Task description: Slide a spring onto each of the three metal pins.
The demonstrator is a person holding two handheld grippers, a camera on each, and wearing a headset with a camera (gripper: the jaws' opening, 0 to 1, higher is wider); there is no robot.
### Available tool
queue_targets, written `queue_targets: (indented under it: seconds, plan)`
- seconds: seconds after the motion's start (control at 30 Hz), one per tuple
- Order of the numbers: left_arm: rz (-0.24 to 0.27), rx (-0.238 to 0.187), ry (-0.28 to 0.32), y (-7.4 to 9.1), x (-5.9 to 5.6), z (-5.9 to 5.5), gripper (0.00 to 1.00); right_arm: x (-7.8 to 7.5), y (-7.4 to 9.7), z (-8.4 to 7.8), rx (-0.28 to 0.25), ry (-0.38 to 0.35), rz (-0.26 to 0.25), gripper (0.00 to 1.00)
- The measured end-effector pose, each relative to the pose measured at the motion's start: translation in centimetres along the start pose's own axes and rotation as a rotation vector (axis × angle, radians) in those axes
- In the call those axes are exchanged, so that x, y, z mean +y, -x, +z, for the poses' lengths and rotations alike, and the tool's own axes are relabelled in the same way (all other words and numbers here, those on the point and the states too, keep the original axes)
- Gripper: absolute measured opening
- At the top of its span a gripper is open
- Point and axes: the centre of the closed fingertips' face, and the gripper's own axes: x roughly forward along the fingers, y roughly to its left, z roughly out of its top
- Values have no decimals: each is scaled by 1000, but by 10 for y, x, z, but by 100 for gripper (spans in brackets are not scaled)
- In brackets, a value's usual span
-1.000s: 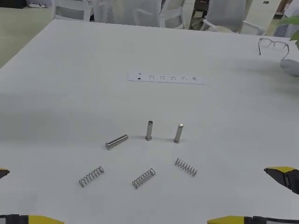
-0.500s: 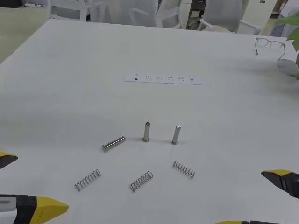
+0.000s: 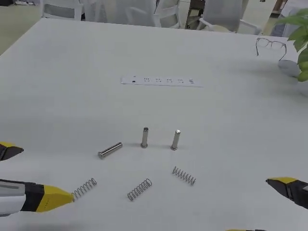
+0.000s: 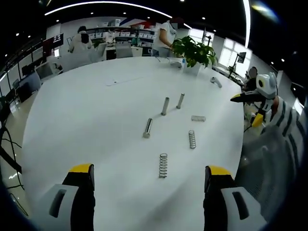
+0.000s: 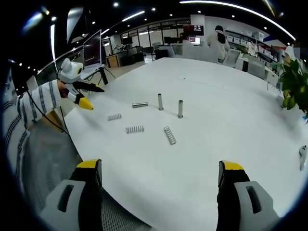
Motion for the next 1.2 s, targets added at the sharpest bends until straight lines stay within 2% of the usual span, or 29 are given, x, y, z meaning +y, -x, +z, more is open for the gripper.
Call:
queue_targets:
  seconds: [0.13,0.4,0.83,0.97,1.1,1.2]
  plan:
    - [7,18,-25,-2,9,3,92,0,0,-1,4,-4,-3,100]
    - [10,29,-58,-8,20,13,92,-1,0,-3,7,-10,-6,100]
    - [-32,61,-71,-30,19,17,91,-1,0,-6,13,-17,-17,100]
    - [-43,60,-47,-35,19,20,91,0,0,-6,11,-26,-16,100]
    - [-46,58,-48,-40,20,23,91,1,0,-10,44,11,-11,100]
    - [-54,61,-53,-44,19,23,91,2,-1,-8,42,17,-9,100]
